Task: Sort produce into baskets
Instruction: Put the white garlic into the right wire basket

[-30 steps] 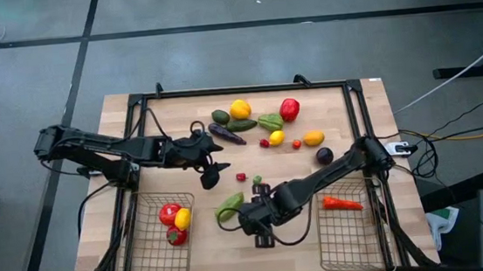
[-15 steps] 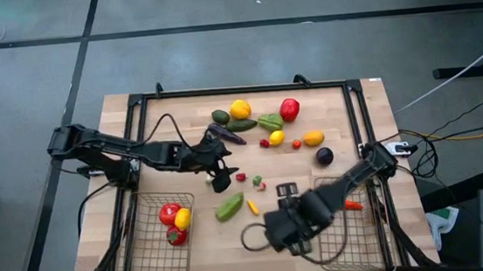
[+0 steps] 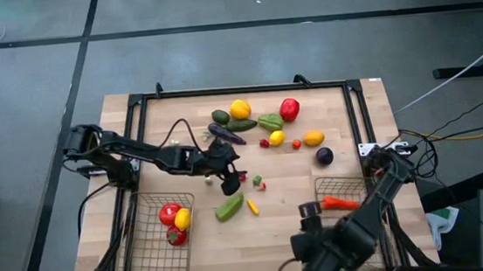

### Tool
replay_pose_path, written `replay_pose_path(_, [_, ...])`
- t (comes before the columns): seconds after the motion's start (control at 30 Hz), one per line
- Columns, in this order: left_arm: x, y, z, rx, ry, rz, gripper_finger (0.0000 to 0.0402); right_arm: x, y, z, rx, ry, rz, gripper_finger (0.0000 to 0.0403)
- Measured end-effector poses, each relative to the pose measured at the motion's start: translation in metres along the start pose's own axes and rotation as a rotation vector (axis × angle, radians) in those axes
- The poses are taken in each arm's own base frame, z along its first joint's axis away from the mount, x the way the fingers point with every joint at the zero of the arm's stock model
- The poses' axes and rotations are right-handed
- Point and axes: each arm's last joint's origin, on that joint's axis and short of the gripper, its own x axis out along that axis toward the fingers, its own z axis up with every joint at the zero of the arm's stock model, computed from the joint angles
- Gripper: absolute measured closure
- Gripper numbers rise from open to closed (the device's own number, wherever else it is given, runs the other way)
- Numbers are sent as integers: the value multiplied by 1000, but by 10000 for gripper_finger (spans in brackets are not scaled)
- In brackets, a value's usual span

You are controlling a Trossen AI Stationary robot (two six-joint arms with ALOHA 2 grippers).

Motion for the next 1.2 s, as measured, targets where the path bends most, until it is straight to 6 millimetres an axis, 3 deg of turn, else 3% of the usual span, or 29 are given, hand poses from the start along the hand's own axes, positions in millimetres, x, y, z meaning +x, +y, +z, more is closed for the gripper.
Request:
replay_pose_path(0.23, [3, -1, -3, 4, 13, 2, 109, 17, 3, -52, 153, 120, -106, 212])
replay_pose_path(0.57, [3, -1, -3, -17, 13, 1, 109, 58, -19, -107, 215, 332, -248, 212])
replay_pose_path(0.83, [3, -1, -3, -19, 13, 2, 109, 88, -27, -129, 181, 423, -353, 212])
replay_pose_path(1.2, [3, -1, -3, -22, 9, 11, 109, 94, -27, -132, 181, 422, -355, 212])
